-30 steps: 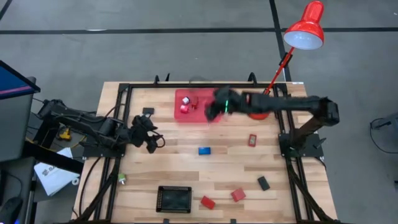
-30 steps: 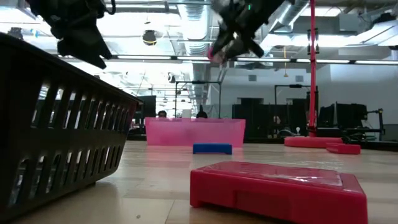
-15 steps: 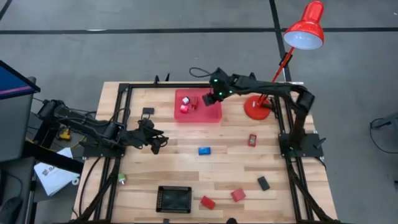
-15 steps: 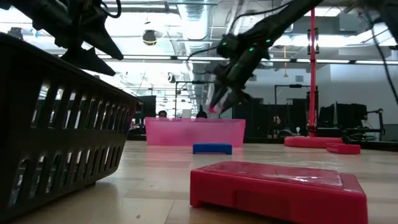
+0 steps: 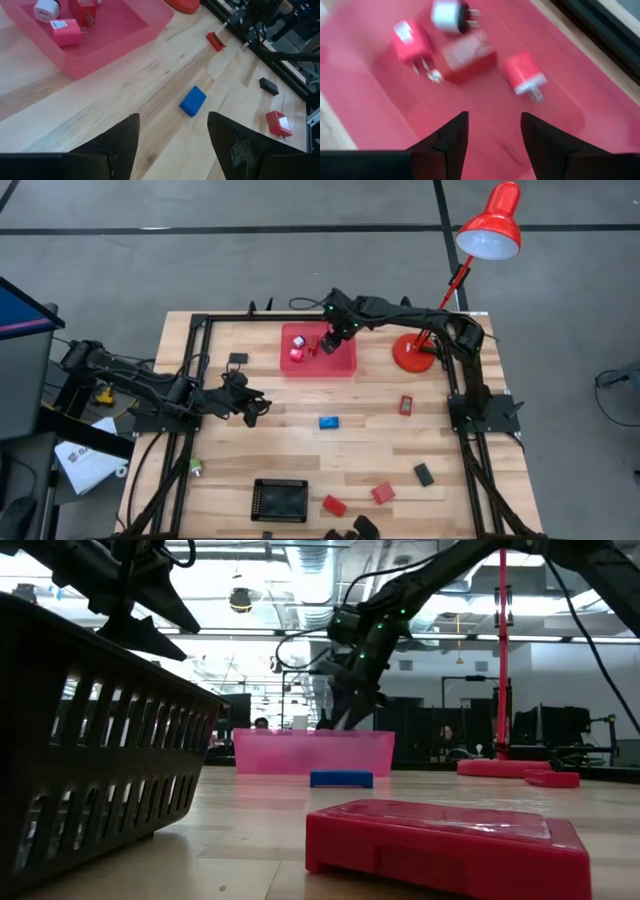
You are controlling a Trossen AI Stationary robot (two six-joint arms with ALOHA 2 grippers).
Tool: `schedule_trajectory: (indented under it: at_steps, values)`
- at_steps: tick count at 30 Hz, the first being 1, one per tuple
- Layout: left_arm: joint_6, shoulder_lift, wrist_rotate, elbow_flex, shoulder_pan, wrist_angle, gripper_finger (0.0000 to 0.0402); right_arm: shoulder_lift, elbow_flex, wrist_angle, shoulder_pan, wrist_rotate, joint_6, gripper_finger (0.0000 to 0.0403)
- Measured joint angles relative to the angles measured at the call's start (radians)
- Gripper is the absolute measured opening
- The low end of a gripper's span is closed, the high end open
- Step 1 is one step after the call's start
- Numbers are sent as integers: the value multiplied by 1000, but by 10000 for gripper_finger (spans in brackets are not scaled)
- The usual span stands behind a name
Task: Pick & Place Office items
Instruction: Put the pink and white charger adapter into the pink bin, then put the red charger adapter into the pink bin
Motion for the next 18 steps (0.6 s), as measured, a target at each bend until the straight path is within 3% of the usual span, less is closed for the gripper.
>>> schedule_trajectory:
  at_steps: [9, 14, 18]
  values:
    - [1, 0, -24, 0, 2, -1, 228, -51, -1, 0, 15, 24, -2, 175]
    - [34, 0, -38, 0, 2, -2, 230, -178, -1, -38, 58, 33, 11, 175]
    - [75, 0, -38, 0, 2, -2, 231, -302, -38, -159, 150, 29, -69, 175]
